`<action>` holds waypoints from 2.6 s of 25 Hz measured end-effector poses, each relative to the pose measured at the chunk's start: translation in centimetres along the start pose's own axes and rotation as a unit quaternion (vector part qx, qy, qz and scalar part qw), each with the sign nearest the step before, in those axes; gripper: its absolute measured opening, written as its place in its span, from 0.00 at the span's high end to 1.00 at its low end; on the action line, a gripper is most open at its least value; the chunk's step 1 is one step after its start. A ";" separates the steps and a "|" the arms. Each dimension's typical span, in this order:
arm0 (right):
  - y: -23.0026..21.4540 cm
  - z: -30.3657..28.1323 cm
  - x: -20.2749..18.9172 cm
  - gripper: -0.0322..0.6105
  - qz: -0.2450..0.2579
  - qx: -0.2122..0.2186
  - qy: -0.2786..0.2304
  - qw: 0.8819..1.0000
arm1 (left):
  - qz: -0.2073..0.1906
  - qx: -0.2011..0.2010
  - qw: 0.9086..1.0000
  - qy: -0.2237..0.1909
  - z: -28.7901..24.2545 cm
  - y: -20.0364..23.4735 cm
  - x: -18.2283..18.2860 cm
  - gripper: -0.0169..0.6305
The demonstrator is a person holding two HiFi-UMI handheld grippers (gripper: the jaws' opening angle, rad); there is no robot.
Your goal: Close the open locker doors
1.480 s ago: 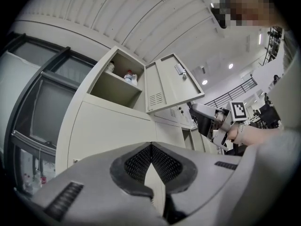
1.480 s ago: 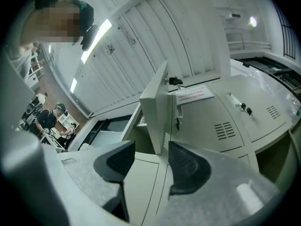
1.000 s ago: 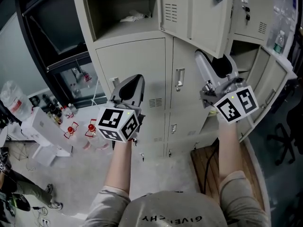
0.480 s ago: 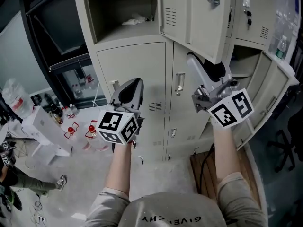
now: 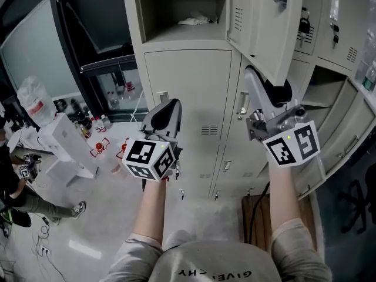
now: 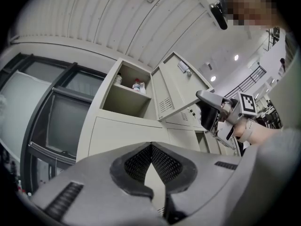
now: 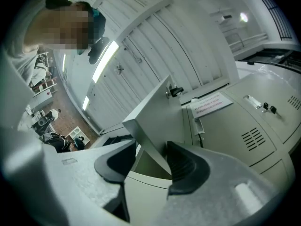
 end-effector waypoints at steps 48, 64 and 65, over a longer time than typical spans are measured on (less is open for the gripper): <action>10.1 -13.5 -6.1 0.58 0.200 -0.045 0.040 0.978 | 0.001 -0.052 0.998 -0.034 0.2 16.1 0.5 0.98; 9.4 -17.9 -9.5 0.58 0.195 -0.043 0.071 0.977 | -0.002 -0.044 0.998 -0.051 -0.2 20.2 0.9 0.98; 9.4 -18.2 -9.7 0.58 0.195 -0.043 0.073 0.977 | -0.001 -0.045 0.998 -0.051 -0.2 20.3 0.9 0.98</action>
Point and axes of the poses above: the fingertips, and each gripper's own axes: z backward along the fingers, y to its left, x out of its top, the point moved 5 cm from there along z, backward along the fingers, and after that the axes turned 10 degrees about y, right-handed, at the moved point
